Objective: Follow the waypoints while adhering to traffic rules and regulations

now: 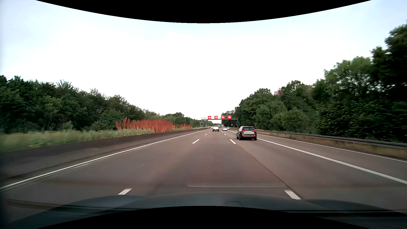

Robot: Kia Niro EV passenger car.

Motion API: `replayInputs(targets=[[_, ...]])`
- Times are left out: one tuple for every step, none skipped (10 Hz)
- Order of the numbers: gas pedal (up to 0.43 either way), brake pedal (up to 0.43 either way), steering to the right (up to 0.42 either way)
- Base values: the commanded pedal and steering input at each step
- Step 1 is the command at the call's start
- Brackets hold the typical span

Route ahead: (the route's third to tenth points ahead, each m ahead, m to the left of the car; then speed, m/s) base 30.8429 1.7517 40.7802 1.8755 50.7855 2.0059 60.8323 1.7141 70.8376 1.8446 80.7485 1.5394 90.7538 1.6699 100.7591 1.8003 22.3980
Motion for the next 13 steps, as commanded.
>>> replayInputs(targets=[[0.15, 0.0, -0.004], [0.15, 0.0, -0.004], [0.15, 0.0, -0.004], [0.15, 0.0, -0.004], [0.15, 0.0, -0.004], [0.15, 0.0, -0.004], [0.15, 0.0, -0.004], [0.15, 0.0, -0.004], [0.15, 0.0, -0.004], [0.15, 0.0, -0.004], [0.15, 0.0, -0.004], [0.15, 0.0, -0.004], [0.15, 0.0, -0.003]])
